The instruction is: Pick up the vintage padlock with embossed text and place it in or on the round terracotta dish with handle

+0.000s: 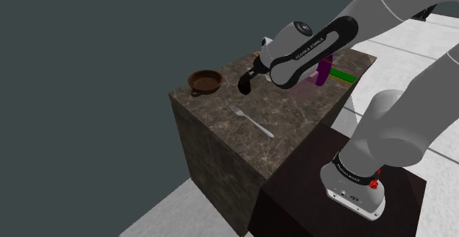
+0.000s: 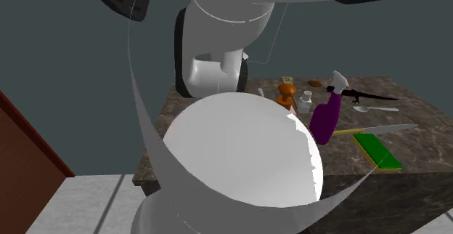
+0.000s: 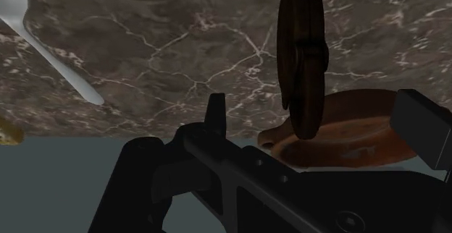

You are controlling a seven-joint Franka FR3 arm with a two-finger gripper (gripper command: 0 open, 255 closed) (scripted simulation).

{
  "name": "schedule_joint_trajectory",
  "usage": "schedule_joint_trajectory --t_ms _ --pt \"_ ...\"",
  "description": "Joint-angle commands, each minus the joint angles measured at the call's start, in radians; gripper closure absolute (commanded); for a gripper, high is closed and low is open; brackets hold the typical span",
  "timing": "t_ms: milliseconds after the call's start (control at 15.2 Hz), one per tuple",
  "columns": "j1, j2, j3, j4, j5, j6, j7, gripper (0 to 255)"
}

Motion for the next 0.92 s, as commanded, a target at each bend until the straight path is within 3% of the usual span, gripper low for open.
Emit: schedule_joint_trajectory --t_ms 0,132,594,660,858 --pt "0.058 0.042 -0.049 0.016 0.028 0.03 -0.021 0" --pt "0.134 0.073 -0.117 0.028 0.061 0.051 -0.047 0" --pt "0.134 0.073 -0.117 0.028 0.059 0.051 -0.046 0" --pt "0.134 0.073 -0.117 0.028 0.059 0.051 -0.046 255" --pt "0.134 0.073 -0.117 0.028 0.059 0.051 -0.046 255"
